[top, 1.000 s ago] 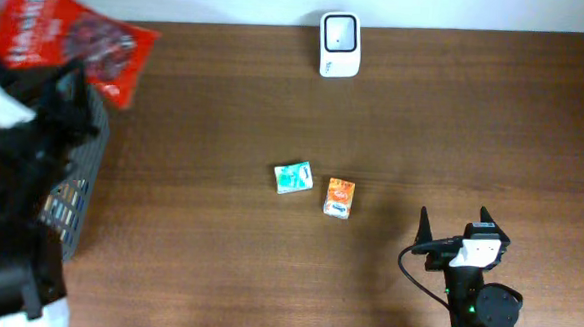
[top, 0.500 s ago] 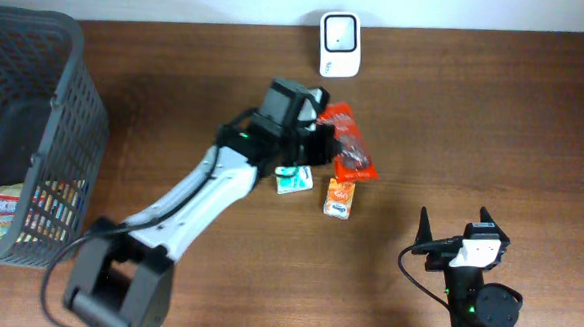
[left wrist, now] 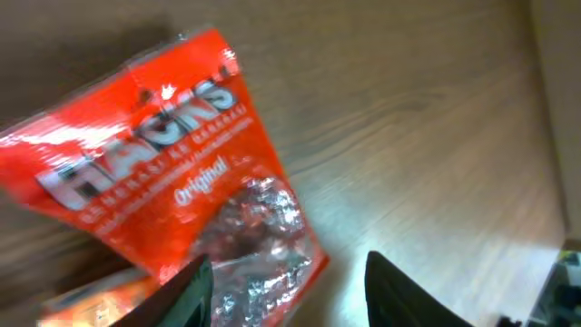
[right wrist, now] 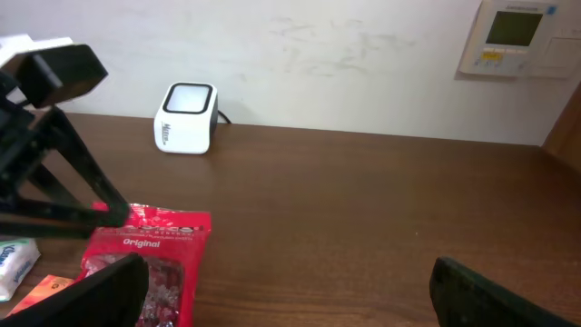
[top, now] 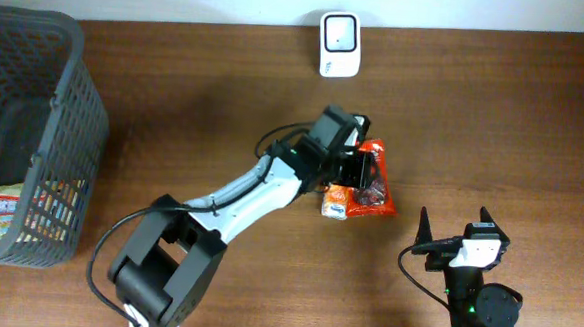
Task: Scan the item barcode
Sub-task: 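Place the red candy bag right of the orange packet, then reach into the basket and grasp the yellow wipes packet with left gripper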
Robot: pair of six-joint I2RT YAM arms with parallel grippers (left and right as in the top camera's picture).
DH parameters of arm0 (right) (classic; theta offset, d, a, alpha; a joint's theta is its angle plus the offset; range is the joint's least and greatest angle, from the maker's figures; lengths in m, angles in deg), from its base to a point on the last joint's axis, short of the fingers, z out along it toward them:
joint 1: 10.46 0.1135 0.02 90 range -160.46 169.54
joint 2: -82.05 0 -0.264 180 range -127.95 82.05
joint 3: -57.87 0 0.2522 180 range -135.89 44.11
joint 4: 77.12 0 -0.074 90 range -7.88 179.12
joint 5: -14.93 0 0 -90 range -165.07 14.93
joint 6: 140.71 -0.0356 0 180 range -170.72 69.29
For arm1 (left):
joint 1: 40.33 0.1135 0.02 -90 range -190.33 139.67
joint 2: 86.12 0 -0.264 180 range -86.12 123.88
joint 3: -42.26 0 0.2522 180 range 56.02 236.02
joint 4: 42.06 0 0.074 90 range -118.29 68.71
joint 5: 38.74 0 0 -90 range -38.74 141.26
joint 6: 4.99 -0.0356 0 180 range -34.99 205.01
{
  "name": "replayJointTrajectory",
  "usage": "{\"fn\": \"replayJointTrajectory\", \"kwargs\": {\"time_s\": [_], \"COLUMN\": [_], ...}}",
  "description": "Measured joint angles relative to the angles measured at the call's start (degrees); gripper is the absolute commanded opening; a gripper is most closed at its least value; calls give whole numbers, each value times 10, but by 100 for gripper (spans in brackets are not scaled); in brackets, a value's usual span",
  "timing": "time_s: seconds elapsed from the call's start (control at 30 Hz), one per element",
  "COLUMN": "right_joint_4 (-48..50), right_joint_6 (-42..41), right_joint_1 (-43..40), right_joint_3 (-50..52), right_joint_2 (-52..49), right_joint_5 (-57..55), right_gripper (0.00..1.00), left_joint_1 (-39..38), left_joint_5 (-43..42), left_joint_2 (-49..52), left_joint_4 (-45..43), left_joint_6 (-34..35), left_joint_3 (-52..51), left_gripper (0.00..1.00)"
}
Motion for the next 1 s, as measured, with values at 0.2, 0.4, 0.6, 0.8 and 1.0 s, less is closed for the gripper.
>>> {"fn": "replayJointTrajectory", "kwargs": {"time_s": [0.2,0.4,0.6,0.8,1.0], "right_joint_4": [0,0,0,0,0], "right_joint_6": [0,0,0,0,0], "right_joint_1": [0,0,0,0,0], "right_joint_3": [0,0,0,0,0], "right_joint_2": [0,0,0,0,0], "right_joint_5": [0,0,0,0,0], "right_gripper": [99,99,99,98,99], "left_joint_1": [54,164,413,663,790], "left_joint_5": [103,237,306,303,294], "left_joint_2": [-21,-54,-75,-79,-74], "left_joint_4": [391,658,736,758,747], "left_joint_6": [-103,-149,-110,-45,-9], "left_joint_3": [265,520,566,567,541], "left_gripper": [99,99,99,99,99]}}
